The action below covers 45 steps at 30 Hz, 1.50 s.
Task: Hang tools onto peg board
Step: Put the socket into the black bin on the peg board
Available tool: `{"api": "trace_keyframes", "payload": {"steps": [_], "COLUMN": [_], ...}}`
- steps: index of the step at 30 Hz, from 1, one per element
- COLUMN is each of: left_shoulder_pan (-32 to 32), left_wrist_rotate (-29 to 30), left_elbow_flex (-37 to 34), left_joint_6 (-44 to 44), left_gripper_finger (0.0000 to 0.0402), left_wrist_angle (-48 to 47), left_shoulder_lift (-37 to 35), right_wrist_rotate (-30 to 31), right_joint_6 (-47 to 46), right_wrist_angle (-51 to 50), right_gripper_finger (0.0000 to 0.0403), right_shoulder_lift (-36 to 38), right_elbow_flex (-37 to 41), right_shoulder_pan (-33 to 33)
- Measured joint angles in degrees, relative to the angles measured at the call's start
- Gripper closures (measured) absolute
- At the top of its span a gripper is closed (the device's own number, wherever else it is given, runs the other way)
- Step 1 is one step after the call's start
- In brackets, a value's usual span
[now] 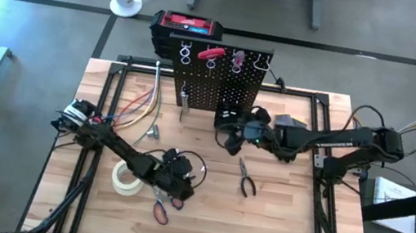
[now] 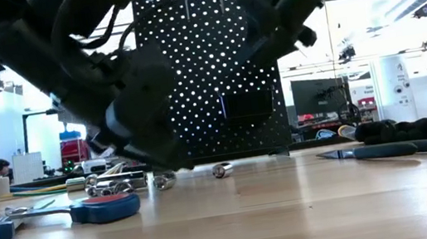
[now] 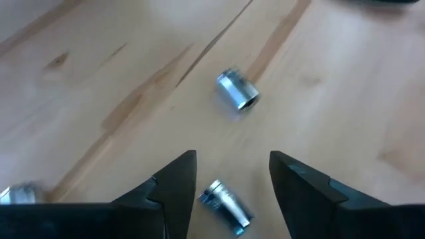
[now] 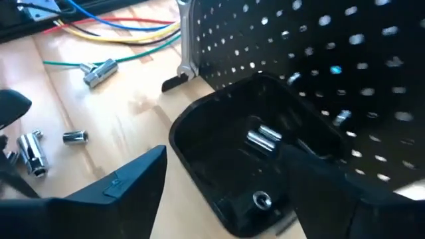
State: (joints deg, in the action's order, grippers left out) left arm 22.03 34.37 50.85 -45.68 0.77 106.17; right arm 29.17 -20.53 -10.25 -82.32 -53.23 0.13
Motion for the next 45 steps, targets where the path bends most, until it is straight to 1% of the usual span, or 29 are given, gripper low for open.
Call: {"api": "trace_keyframes", "payload": {"steps": [7,12,18,23,27,30,32,34,37,38,45], "left_shoulder_pan": [-3.03,-4.92,-6.04,-6.40,-7.36,-8.04,-8.32,-8.39,-8.47,-8.45,-8.47], "left_wrist_rotate": [-0.99,-1.16,-2.47,-4.38,-4.16,-4.51,-5.02,-4.82,-5.48,-5.76,-6.65], "left_elbow_flex": [0.02,0.02,0.04,0.21,1.60,2.77,3.41,3.94,4.04,4.03,4.02], "left_joint_6": [4.54,4.12,2.67,2.54,-1.25,-2.05,-2.16,-2.16,-1.28,-0.79,0.07], "left_gripper_finger": [0.0220,0.0220,0.0220,0.0220,0.0224,0.0240,0.0260,0.0291,0.0350,0.0356,0.0356], "left_wrist_angle": [10.39,10.71,11.47,16.26,13.52,13.30,13.20,12.79,12.41,12.13,10.85], "left_shoulder_lift": [0.09,0.47,0.94,4.22,7.10,8.85,9.91,10.39,10.34,10.16,9.99], "right_wrist_rotate": [0.97,1.03,1.00,1.00,0.98,0.97,0.96,0.96,0.98,0.96,0.96], "right_joint_6": [-2.11,-2.26,-2.94,-3.57,-4.11,-4.12,-4.20,-4.20,-4.32,-4.40,-5.09], "right_wrist_angle": [-5.76,-6.72,-7.15,-7.18,-7.61,-7.88,-8.04,-8.03,-8.56,-8.88,-10.96], "right_gripper_finger": [0.0155,0.0170,0.0183,0.0190,0.0190,0.0190,0.0192,0.0196,0.0201,0.0203,0.0218], "right_shoulder_lift": [6.34,9.36,10.16,10.09,10.09,10.07,10.07,10.07,10.05,10.05,10.05], "right_elbow_flex": [0.04,0.09,0.15,0.15,0.15,0.15,0.15,0.15,0.15,0.15,0.15], "right_shoulder_pan": [3.79,6.03,6.87,6.90,7.24,7.58,7.79,7.90,8.11,8.16,9.18]}}
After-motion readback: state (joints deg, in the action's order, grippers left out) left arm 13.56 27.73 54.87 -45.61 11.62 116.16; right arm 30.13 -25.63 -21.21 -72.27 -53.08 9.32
